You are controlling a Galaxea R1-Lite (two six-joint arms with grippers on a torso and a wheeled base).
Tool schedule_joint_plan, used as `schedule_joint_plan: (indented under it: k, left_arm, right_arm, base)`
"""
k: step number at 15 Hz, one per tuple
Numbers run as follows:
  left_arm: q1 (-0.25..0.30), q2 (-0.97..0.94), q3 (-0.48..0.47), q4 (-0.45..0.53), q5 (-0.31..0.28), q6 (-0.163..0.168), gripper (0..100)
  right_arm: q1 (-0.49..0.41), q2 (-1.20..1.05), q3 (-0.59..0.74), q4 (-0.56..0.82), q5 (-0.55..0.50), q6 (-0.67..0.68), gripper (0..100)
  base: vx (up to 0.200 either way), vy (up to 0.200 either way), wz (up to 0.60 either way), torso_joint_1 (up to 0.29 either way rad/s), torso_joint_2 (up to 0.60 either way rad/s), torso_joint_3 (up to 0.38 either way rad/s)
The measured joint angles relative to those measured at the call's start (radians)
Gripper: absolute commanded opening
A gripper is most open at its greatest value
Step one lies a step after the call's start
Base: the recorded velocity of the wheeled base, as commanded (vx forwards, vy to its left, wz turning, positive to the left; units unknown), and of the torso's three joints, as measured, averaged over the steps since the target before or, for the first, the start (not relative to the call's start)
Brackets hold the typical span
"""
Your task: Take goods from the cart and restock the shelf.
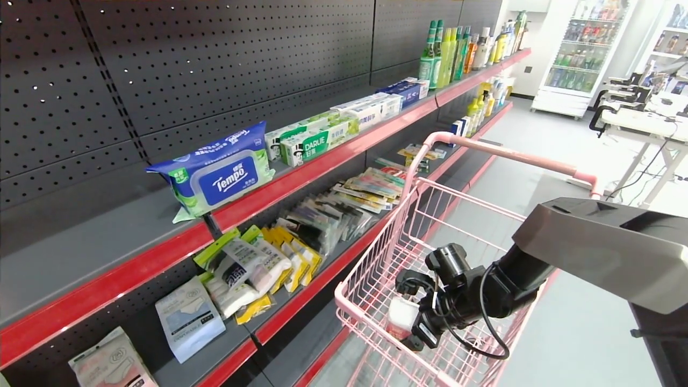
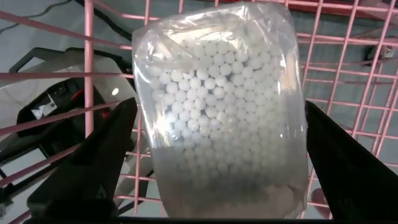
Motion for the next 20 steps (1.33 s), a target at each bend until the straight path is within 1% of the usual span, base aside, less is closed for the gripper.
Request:
schedule_joint_plan:
  k: [9,10,15,20]
  left_arm:
    - [0.0,0.0,0.0,0.0,0.0,0.001,100]
    - [0.0,0.0,0.0,0.0,0.0,0.001,100]
    - [0.0,0.0,0.0,0.0,0.0,0.001,100]
    - [0.0,0.0,0.0,0.0,0.0,0.001,100]
  right_arm:
    - [0.026,0.036,-0.02,-0.01,-0.013,-0.009,100]
    - [0.027,0.039,-0.021,-0.015,-0.013,-0.007,0]
    - [0.022,0.041,-0.014,-0.045,-0.017,0.004,0]
    - [0.016,-0.044,-0.004,-0.044,-0.027,0.033,0]
  base:
    - [0.0,0.0,0.0,0.0,0.0,0.0]
    - [0.0,0.0,0.0,0.0,0.0,0.0]
    - [0.0,0.0,0.0,0.0,0.0,0.0]
    - [0.0,0.0,0.0,0.0,0.0,0.0]
